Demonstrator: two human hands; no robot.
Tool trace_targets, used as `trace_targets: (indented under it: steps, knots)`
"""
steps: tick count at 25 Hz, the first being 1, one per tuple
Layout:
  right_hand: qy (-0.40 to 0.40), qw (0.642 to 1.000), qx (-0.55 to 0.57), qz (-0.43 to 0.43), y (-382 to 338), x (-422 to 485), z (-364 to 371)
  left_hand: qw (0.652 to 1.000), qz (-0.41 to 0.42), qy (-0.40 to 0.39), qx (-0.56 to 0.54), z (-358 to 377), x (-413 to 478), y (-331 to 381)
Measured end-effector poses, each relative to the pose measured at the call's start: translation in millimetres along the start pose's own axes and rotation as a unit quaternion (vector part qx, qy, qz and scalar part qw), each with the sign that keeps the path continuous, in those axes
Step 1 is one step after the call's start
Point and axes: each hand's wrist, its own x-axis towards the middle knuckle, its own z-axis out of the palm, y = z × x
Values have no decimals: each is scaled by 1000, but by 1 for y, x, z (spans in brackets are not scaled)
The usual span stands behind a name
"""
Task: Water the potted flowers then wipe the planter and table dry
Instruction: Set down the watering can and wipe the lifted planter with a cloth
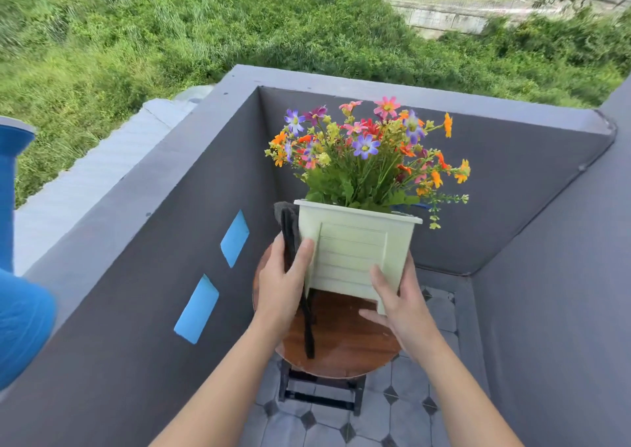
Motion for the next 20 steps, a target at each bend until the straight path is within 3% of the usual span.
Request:
trace_targets:
  steps: [6, 11, 14, 17, 20]
  knots:
    - [153, 984, -15, -90, 6, 6, 6, 998, 46, 45, 14, 1, -37, -16]
    - [120, 984, 59, -116, -20, -2, 8, 995, 75, 61, 33, 0, -39, 34]
    - [102, 984, 63, -129, -30, -8, 9, 995, 15, 94, -4, -7, -6, 48]
    - [113, 983, 51, -138, -37, -12, 9, 996, -35, 68, -56, -11, -16, 54]
    - [160, 976, 49, -137, -38, -16, 9, 995, 61, 9, -81, -5, -63, 64]
